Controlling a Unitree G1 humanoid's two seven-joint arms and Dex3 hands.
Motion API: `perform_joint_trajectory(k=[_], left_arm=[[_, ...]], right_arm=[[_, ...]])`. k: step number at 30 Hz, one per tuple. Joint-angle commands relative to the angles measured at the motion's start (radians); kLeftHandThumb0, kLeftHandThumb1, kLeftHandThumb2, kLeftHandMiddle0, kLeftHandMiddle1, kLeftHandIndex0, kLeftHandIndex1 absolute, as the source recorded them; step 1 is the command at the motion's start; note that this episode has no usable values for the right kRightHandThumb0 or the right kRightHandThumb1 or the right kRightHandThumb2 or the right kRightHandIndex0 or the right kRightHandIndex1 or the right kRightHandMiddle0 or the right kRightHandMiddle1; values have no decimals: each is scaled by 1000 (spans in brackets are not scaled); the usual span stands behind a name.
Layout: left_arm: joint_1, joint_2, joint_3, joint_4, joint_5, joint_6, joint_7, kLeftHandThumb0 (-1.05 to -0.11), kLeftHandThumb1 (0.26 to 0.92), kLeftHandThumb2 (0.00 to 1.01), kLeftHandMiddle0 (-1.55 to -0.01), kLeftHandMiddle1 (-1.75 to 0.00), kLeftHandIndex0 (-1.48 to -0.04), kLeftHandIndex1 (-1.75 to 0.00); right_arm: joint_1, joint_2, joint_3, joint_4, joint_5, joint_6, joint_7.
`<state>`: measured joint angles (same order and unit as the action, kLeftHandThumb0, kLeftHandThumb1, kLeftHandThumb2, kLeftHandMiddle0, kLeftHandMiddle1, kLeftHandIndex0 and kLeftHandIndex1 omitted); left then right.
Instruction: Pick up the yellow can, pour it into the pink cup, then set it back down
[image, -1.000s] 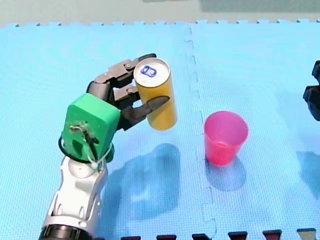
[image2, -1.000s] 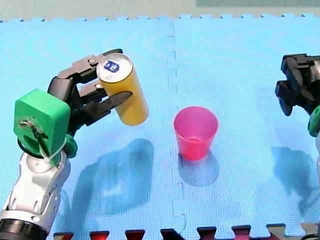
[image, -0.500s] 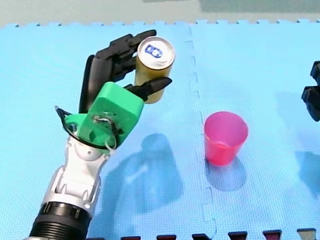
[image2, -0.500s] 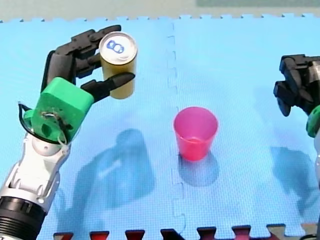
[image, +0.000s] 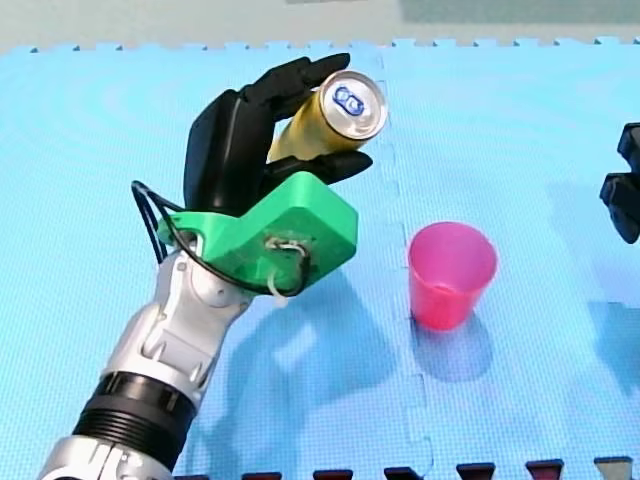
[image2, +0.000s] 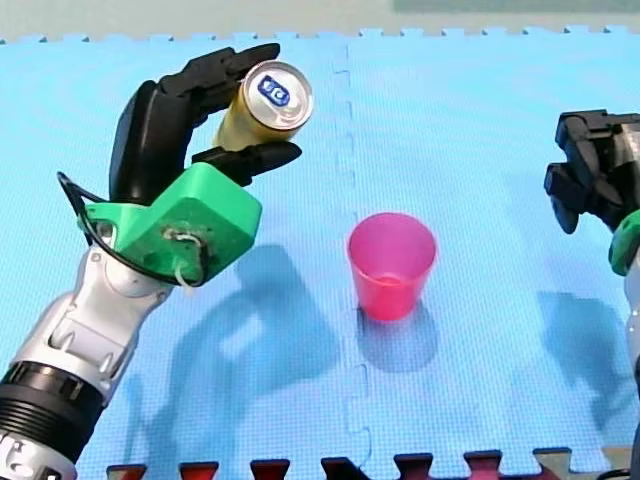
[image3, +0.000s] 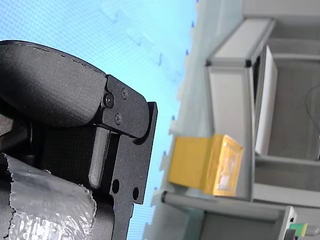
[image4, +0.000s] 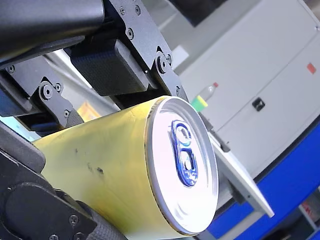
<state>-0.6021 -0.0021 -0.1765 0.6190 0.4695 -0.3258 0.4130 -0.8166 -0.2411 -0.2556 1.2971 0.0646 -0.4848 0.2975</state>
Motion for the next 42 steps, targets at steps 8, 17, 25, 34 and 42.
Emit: perform_joint_trajectory(k=[8, 17, 25, 34, 42], left_arm=[[-36, -10, -62, -1, 44, 37, 10, -522, 808, 3, -1342, 0, -1209, 0], [-38, -59, -104, 0, 20, 17, -24, -551, 817, 2, -1319, 0, -1166, -4], [-70, -58, -153, 62, 91, 6, 28, -493, 789, 0, -1197, -825, -1184, -1], [-105, -40, -201, 117, 160, 7, 83, -428, 838, 15, -906, -1577, -1174, -1], [-118, -16, -290, 151, 313, 66, 236, -413, 863, 7, -855, -1555, -1152, -1]], right_arm=[[5, 4, 1, 6, -6, -14, -5], [7, 6, 11, 6, -20, -21, -16], [7, 11, 21, 5, -33, -11, -31], [7, 9, 18, 3, -28, 0, -35], [8, 12, 19, 3, -30, -2, -44]])
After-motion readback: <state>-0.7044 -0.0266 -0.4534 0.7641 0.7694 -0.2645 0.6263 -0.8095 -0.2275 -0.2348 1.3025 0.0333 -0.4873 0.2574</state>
